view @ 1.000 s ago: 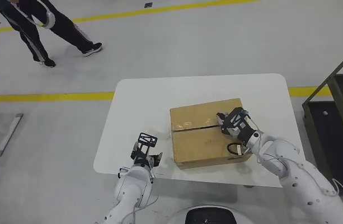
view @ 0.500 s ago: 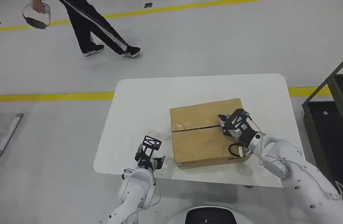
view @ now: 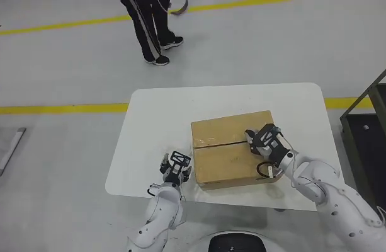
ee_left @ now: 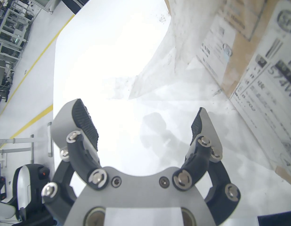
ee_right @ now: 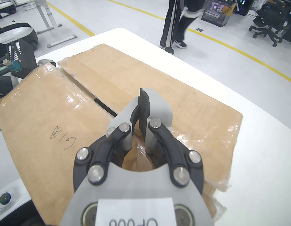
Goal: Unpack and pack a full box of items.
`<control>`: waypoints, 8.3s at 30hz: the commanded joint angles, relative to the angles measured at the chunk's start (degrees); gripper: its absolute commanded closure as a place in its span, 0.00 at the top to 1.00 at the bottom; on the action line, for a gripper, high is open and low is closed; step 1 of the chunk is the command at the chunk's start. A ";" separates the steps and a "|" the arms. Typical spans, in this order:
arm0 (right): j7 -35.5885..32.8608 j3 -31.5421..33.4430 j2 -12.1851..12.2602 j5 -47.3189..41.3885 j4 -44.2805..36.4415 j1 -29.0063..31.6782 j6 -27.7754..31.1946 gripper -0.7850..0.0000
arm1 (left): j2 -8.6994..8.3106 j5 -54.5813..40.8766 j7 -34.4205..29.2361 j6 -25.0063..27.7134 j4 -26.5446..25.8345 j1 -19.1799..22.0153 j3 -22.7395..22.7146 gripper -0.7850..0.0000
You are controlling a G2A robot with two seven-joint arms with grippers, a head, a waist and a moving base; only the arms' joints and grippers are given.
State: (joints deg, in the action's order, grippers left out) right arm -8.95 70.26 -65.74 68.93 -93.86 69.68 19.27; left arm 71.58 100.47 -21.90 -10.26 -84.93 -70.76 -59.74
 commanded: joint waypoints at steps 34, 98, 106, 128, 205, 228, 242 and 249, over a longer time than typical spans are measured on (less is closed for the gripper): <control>-0.08 0.06 -0.63 -0.02 -0.57 -0.11 -0.49 0.00 | 3.36 -1.72 7.44 -9.98 -6.85 2.52 -3.08 1.00; -17.65 27.32 1.46 -46.95 -3.73 6.35 3.63 1.00 | 13.17 -2.96 -5.31 1.69 -11.17 16.79 8.23 1.00; -24.85 27.40 1.94 -53.91 -3.52 4.34 6.59 1.00 | 11.39 -1.82 -13.36 3.14 -19.19 8.31 -2.37 1.00; -21.91 13.91 1.32 -42.65 -10.49 -0.20 1.48 0.43 | 10.97 -4.82 -16.55 5.17 -22.63 2.14 -8.38 1.00; -50.02 23.65 4.08 -64.84 -2.44 -2.33 -7.83 1.00 | 12.07 -14.46 -19.38 7.02 -21.04 3.69 -9.21 1.00; -56.17 10.65 4.28 -63.55 10.63 -15.58 -11.28 0.72 | 12.07 -14.46 -19.38 7.02 -21.04 3.69 -9.21 1.00; -59.34 8.23 4.81 -65.48 13.67 -17.40 -10.70 0.49 | 12.07 -14.46 -19.38 7.02 -21.04 3.69 -9.21 1.00; -58.37 6.76 4.96 -64.58 15.11 -18.42 -9.87 0.51 | 12.07 -14.46 -19.38 7.02 -21.04 3.69 -9.21 1.00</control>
State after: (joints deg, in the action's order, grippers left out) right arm -67.32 77.18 -60.79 4.34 -78.93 51.40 9.28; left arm 83.65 86.01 -41.28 -3.23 -105.96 -67.07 -68.95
